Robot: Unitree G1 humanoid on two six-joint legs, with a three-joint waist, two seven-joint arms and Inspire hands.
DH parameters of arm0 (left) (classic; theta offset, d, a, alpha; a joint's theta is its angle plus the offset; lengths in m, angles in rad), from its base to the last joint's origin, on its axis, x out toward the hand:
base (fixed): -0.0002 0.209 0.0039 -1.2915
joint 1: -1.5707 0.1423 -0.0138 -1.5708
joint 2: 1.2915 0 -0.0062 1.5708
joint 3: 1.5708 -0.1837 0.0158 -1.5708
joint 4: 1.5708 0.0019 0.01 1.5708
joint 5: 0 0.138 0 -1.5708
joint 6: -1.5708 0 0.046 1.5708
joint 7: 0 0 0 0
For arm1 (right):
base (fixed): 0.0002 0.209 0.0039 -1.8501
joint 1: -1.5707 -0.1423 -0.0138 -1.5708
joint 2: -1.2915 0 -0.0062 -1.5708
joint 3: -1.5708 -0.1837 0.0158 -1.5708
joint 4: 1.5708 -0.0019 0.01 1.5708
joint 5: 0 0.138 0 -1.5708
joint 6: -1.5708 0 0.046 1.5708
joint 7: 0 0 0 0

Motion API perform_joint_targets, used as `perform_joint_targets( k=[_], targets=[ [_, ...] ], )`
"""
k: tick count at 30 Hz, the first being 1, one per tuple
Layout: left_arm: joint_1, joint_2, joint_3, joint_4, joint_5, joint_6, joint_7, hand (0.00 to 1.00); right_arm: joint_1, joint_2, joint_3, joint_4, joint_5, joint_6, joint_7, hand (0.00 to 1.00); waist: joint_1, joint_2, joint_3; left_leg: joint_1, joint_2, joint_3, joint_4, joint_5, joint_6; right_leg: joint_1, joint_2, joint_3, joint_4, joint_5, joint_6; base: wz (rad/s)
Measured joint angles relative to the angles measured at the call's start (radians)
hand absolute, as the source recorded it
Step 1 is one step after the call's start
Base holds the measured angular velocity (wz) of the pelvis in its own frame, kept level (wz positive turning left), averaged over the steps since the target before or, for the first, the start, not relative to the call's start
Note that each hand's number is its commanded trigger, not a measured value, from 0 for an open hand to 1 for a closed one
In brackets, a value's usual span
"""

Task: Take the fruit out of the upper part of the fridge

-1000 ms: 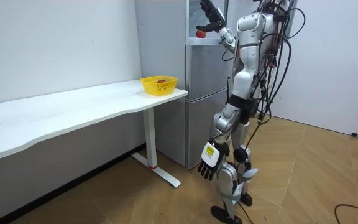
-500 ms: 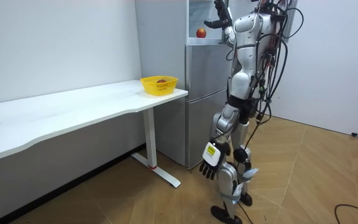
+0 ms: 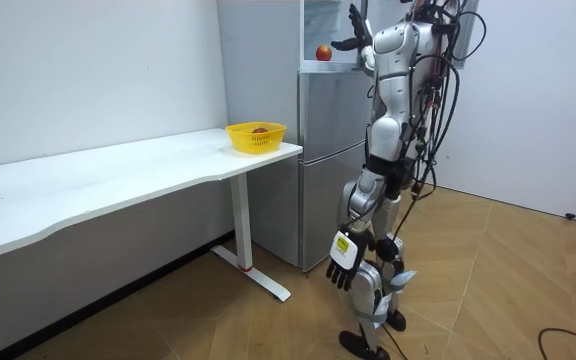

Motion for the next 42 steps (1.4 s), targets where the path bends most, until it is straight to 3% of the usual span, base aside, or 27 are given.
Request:
perform_joint_targets(
  k=[2,4,7,16,24,28,34,42],
  targets=[
    [0.006,0.005,0.0,-0.016,0.0,0.0,-0.005,0.0,-0.039,-0.038,-0.001,0.045,0.017,0.008,0.0,0.0,0.001,-0.009,-0.0001,-0.005,-0.001,-0.002,0.0,0.0,0.0,0.0,0.0,-0.001,0.0,0.0,0.0,0.0],
    [0.008,0.01,0.004,-0.027,0.001,0.0,-0.007,0.0,-0.076,-0.078,-0.003,0.077,0.031,0.021,-0.002,0.0,0.001,-0.021,-0.0074,-0.015,-0.001,-0.007,0.004,0.0,0.0,-0.001,-0.001,-0.005,-0.002,0.0,0.0,0.06],
    [0.007,0.02,0.01,-0.03,0.0,0.0,-0.005,0.0,-0.094,-0.117,-0.002,0.108,0.047,0.024,-0.003,0.0,0.001,-0.028,-0.0103,-0.016,-0.002,-0.023,0.012,0.0,0.0,0.003,-0.002,-0.019,-0.002,0.0,0.0,0.14],
    [0.004,0.029,0.01,-0.041,0.0,0.029,-0.009,0.0,-0.135,-0.125,0.012,0.236,0.094,0.049,0.038,0.0,0.004,-0.022,0.0019,-0.025,0.0,-0.032,0.019,0.0,0.0,0.008,-0.004,-0.037,-0.001,0.0,0.0,0.04],
    [0.006,0.032,0.017,-0.041,-0.001,0.048,-0.038,0.0,-0.199,-0.149,0.018,0.353,0.224,0.104,0.106,0.0,0.002,-0.006,-0.0077,-0.037,-0.004,-0.047,0.023,0.001,-0.001,0.001,-0.006,-0.049,0.003,0.0,0.0,0.05],
    [0.009,0.04,0.01,-0.046,0.0,0.051,-0.038,0.0,-0.215,-0.214,0.1,0.404,0.233,0.143,0.163,0.0,0.005,-0.022,-0.0102,-0.034,-0.004,-0.048,0.026,0.002,-0.002,0.001,-0.006,-0.048,0.003,0.0,0.0,0.0],
    [0.01,0.047,0.002,-0.066,0.0,0.069,-0.022,0.0,-0.242,-0.217,0.17,0.439,0.272,0.171,0.228,0.0,0.011,-0.054,-0.0111,-0.031,-0.005,-0.048,0.028,0.003,-0.002,0.004,-0.007,-0.046,0.001,0.0,0.0,0.0],
    [0.02,0.05,-0.01,-0.104,0.0,0.083,-0.002,0.0,-0.243,-0.221,0.17,0.499,0.291,0.18,0.276,0.0,0.026,-0.052,-0.0077,-0.021,-0.005,-0.051,0.018,0.002,-0.002,0.016,-0.007,-0.052,0.0,0.0,0.0,0.0]
  ],
)
